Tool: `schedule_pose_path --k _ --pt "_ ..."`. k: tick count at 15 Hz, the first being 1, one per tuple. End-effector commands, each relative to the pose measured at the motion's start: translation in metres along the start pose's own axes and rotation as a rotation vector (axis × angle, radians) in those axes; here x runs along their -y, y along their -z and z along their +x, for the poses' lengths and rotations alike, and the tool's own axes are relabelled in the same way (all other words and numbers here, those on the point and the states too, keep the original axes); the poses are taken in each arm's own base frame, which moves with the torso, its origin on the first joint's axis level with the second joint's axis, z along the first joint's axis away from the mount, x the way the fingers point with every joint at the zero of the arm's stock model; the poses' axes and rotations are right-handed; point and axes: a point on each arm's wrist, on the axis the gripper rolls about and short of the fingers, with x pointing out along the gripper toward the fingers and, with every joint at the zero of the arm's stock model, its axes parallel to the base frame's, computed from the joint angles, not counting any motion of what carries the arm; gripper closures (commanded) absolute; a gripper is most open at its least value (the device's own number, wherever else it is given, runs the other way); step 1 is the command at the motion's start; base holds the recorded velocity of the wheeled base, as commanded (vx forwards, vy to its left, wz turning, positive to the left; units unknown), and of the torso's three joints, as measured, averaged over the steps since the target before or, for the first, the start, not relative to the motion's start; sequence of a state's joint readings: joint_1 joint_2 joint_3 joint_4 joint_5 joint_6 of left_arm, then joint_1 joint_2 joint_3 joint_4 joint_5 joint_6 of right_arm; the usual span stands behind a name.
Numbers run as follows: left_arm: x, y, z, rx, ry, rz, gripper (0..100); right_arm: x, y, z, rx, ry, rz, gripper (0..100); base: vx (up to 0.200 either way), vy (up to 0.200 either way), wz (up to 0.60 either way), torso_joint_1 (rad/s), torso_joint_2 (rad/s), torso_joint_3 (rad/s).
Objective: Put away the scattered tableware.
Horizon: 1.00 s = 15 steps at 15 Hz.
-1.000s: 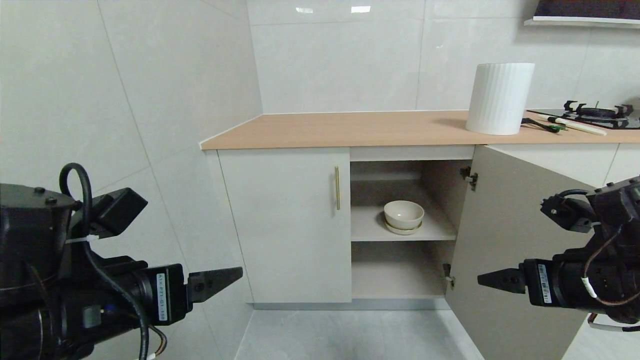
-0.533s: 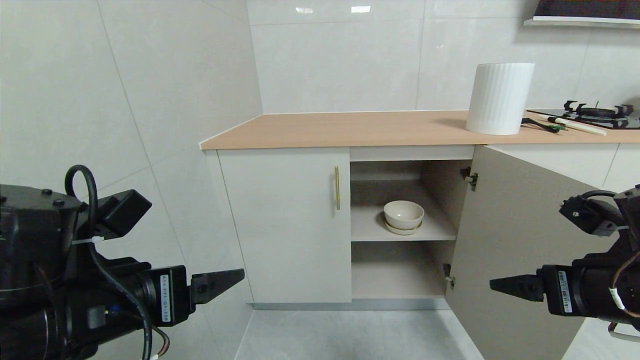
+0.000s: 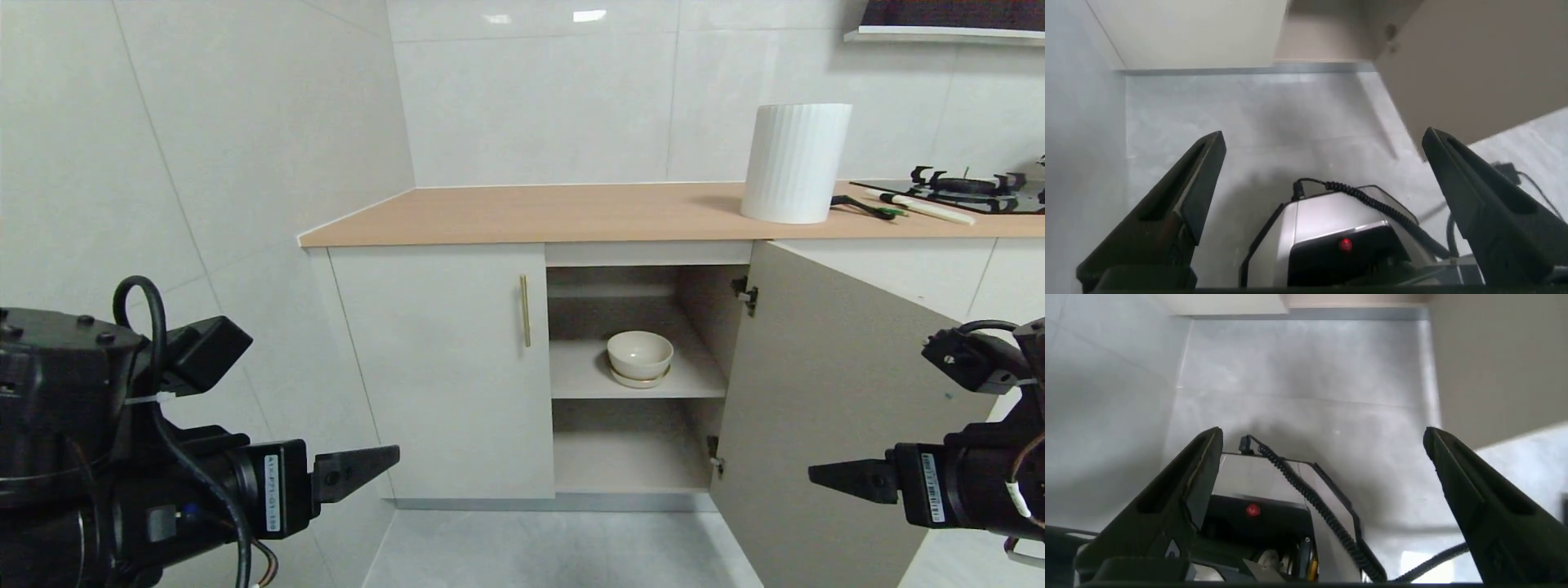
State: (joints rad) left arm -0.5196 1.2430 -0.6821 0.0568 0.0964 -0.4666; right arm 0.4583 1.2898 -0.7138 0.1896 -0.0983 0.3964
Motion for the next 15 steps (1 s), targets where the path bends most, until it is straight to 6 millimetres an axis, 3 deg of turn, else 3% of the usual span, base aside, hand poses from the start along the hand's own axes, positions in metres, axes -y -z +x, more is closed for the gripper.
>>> schedule_pose_path --k 1,3,7,15 --pt "0.000 0.000 0.001 -0.003 -0.002 -0.001 0 0.001 0.001 0.007 -0.029 0.027 -0.006 0 0.000 -0.200 0.00 0.012 0.00 -0.002" --pt "0.000 0.000 0.001 -0.004 0.000 -0.001 0 0.005 0.000 0.011 -0.040 0.064 0.006 0 0.000 -0.200 0.00 -0.002 0.00 0.002" --pt "-0.001 0.001 0.001 -0.005 -0.002 0.001 0 0.015 0.001 0.015 -0.085 0.137 -0.019 0 0.000 0.000 0.00 0.000 0.00 0.000" --pt "-0.001 0.001 0.002 -0.009 -0.004 -0.003 0 0.078 -0.014 -0.006 -0.061 0.420 -0.049 0 0.000 0.000 0.00 0.000 0.00 0.000"
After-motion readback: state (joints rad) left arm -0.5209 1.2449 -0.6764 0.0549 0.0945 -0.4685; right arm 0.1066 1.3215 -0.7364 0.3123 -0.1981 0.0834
